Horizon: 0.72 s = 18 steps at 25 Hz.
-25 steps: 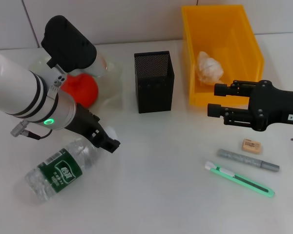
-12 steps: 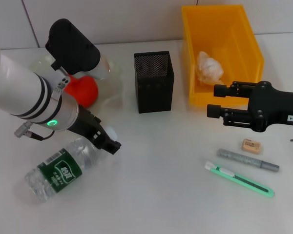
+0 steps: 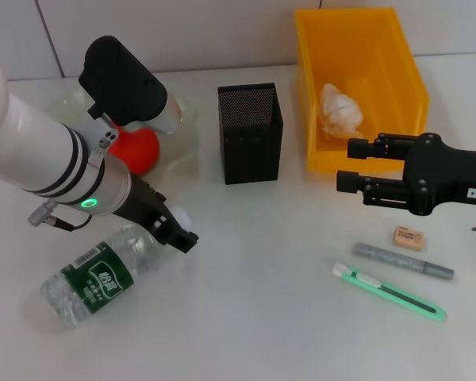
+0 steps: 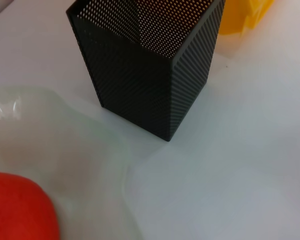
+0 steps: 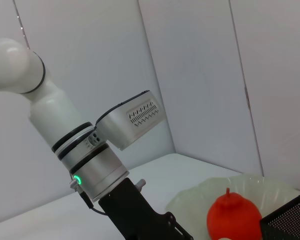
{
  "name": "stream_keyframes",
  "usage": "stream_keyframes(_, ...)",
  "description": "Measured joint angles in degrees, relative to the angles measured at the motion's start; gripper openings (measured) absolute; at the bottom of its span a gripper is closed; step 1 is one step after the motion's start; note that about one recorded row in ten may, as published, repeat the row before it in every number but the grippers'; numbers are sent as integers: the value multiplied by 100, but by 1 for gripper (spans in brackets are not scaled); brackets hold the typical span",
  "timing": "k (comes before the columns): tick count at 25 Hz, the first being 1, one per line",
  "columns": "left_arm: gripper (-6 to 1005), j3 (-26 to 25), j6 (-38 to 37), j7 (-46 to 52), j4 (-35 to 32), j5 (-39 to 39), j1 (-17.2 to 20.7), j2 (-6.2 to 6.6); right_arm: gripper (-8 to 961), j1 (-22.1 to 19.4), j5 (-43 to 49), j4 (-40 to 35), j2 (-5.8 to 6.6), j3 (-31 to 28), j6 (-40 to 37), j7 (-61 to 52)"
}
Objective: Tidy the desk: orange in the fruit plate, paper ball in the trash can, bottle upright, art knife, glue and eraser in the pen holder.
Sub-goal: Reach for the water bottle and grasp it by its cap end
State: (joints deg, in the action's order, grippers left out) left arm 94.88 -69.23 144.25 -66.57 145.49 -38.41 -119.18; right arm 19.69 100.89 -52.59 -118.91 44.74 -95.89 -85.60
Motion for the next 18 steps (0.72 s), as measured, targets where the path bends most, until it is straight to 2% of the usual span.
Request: stream_keyframes(18,863,-3,112,67,158,24,-18,0,637,9,0,3,-1,0,30,8)
